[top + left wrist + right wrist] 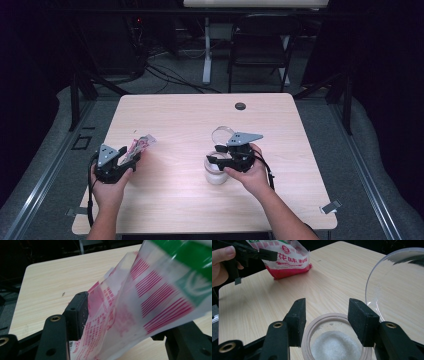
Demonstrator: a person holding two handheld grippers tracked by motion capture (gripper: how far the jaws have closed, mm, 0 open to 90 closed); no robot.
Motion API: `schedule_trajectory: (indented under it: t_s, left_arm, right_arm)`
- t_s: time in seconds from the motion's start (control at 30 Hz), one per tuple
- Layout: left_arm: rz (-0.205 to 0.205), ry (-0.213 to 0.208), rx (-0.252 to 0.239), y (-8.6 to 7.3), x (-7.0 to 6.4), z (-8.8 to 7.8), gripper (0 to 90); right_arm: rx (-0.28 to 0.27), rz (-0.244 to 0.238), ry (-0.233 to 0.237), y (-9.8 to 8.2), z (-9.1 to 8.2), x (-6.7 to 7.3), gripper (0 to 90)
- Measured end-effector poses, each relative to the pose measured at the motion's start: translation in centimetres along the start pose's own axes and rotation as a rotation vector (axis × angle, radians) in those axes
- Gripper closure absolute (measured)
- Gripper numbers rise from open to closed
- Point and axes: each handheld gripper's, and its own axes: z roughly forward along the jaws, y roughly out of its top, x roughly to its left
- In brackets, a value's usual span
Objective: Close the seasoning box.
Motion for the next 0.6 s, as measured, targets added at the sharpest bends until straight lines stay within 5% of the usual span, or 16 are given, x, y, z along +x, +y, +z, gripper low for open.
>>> schedule_trajectory:
  t_s: [0.27, 0.6]
  left_arm:
    - [0.056, -0.048, 0.009, 0.6, -2.1, 0.2, 42.9]
    - [0.130, -0.155, 0.036, 1.2, -5.7, 1.3, 42.8]
  right_arm:
    - [0.003, -0.001, 0.002, 0.0, -0.1, 0.1, 49.9]
    - [-0.017, -0.005, -0.006, 0.2, -0.3, 0.2, 50.3]
